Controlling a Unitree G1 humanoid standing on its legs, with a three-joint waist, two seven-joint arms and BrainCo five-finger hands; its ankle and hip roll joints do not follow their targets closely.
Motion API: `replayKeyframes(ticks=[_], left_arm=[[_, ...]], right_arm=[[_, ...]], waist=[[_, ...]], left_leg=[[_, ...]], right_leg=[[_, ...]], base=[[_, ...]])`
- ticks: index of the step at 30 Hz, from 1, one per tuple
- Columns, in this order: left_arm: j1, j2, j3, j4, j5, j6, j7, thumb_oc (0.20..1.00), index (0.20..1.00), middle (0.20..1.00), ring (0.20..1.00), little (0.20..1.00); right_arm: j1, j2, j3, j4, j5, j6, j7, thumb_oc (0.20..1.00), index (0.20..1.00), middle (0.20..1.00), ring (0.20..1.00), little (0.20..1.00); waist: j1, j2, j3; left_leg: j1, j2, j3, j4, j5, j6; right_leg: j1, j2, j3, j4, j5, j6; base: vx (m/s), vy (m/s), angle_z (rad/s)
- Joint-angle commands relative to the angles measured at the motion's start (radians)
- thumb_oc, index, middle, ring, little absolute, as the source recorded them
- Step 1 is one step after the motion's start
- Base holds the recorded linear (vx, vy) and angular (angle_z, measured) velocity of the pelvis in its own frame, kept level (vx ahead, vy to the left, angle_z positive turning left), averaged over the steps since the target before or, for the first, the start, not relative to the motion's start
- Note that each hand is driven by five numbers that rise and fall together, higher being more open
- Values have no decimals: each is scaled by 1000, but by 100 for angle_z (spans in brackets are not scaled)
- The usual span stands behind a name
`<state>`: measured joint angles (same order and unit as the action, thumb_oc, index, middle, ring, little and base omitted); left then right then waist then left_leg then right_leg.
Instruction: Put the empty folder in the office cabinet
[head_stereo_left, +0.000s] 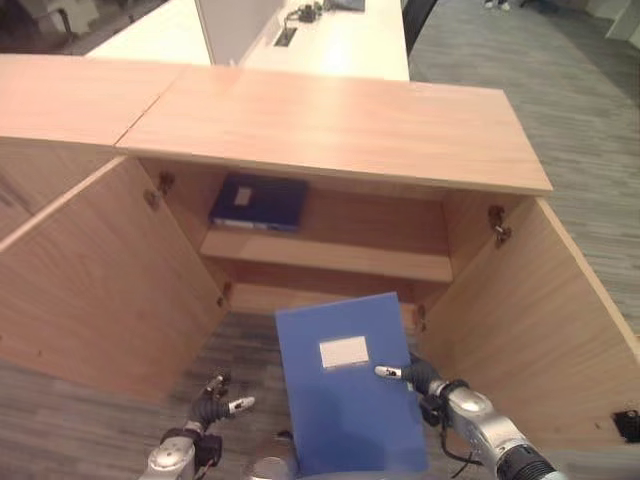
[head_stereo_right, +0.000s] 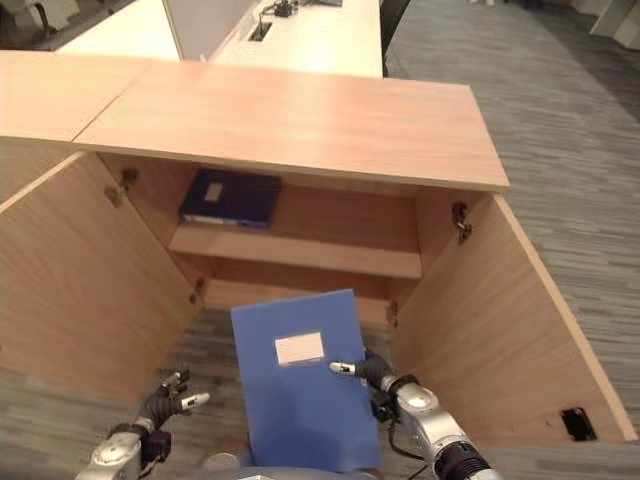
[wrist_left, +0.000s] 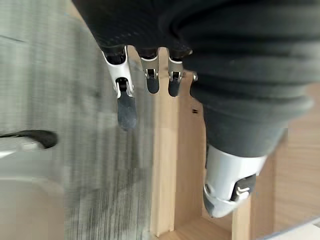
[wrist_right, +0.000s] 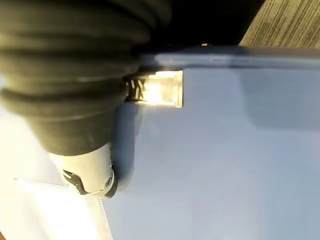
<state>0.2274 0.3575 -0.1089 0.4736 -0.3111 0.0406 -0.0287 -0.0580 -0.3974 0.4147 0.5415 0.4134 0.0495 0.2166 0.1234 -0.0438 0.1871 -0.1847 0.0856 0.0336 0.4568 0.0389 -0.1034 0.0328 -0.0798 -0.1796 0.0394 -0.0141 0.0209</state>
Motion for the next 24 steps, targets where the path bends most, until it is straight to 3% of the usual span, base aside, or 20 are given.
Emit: replayKeyframes(ticks=[1, 3, 5, 6, 8, 9, 12, 14, 16, 19, 20, 24], left_arm=[[19, -10, 35, -57, -55, -31, 24, 1000, 1000, 1000, 1000, 1000], [37, -14, 37, -49, -62, -29, 31, 1000, 1000, 1000, 1000, 1000], [32, -20, 35, -34, -73, -32, 44, 1000, 1000, 1000, 1000, 1000], [22, -24, 31, -16, -83, -32, 51, 1000, 1000, 1000, 1000, 1000], [14, -31, 26, -16, -93, -30, 55, 1000, 1000, 1000, 1000, 1000], [25, -38, 29, -17, -104, -28, 52, 1000, 1000, 1000, 1000, 1000], [35, -48, 16, -1, -114, -23, 54, 1000, 1000, 1000, 1000, 1000], [30, -45, 6, 29, -112, -20, 54, 1000, 1000, 1000, 1000, 1000], [7, -50, -10, 133, -101, -13, 61, 1000, 1000, 1000, 1000, 1000], [2, -60, -12, 198, -77, -13, 67, 1000, 1000, 1000, 1000, 1000], [-23, -71, -19, 302, -41, -8, 72, 1000, 1000, 1000, 1000, 1000], [-117, -121, -21, 672, 67, -8, 78, 1000, 1000, 1000, 1000, 1000]], right_arm=[[-3, -2, 6, -92, 54, -23, 5, 200, 200, 200, 200, 200], [-2, -9, 5, -99, 23, -25, -2, 200, 200, 200, 200, 200], [-3, -13, 2, -101, 13, -29, -17, 200, 200, 200, 200, 200], [-6, -12, -3, -97, 12, -31, -25, 200, 200, 200, 200, 200], [-8, -9, -7, -82, 5, -31, -39, 200, 200, 200, 200, 200], [-7, -2, -6, -72, 3, -27, -36, 200, 200, 200, 200, 200], [1, 10, -1, -60, -28, -22, -41, 200, 200, 200, 200, 200], [-1, 19, 3, -49, -36, -19, -51, 200, 200, 200, 200, 200], [-5, 32, 22, -34, -59, -10, -54, 200, 200, 200, 200, 200], [-8, 41, 24, -14, -69, -7, -56, 200, 200, 200, 200, 200], [-16, 58, 33, -4, -81, -2, -57, 200, 200, 200, 200, 200], [-18, 85, 41, 30, -94, -11, -55, 200, 200, 200, 200, 200]], waist=[[9, -14, -11], [22, 0, -19], [31, 21, -31], [32, 30, -33], [32, 43, -35], [34, 53, -50], [28, 72, -86], [24, 72, -104], [17, 72, -125], [14, 69, -132], [11, 64, -146], [0, 58, -165]], left_leg=[[-139, -3, 12, 5, 59, 89], [-122, -16, -6, -181, 81, 67], [-121, -22, -16, -376, 163, 38], [-125, -22, -10, -444, 179, 28], [-128, -19, 25, -517, 202, 14], [-108, -15, 29, -544, 185, 20], [-83, -14, 7, -544, 218, 10], [-65, -16, 25, -544, 210, 15], [-37, -33, 56, -544, 177, 42], [-24, -46, 69, -544, 155, 56], [-2, -66, 86, -544, 125, 77], [53, -124, 109, -544, 61, 114]], right_leg=[[115, 72, -32, -94, -56, -12], [138, 69, -14, -107, -63, 5], [163, 73, -1, -117, -77, 14], [180, 72, 5, -121, -84, 17], [206, 75, 15, -127, -97, 21], [212, 77, 23, -127, -100, 28], [221, 69, 46, -127, -122, 38], [219, 44, 52, -127, -128, 54], [209, -18, 69, -127, -115, 91], [206, -47, 74, -127, -105, 111], [192, -92, 89, -121, -80, 137], [138, -194, 100, 0, -14, 188]], base=[[144, 64, -33], [231, 124, -45], [258, 123, -37], [245, 103, -7], [237, 105, -18], [333, 183, -56], [220, 155, -56], [259, 255, 18], [287, 321, -1], [192, 231, -38], [224, 302, -40], [221, 326, -31]])
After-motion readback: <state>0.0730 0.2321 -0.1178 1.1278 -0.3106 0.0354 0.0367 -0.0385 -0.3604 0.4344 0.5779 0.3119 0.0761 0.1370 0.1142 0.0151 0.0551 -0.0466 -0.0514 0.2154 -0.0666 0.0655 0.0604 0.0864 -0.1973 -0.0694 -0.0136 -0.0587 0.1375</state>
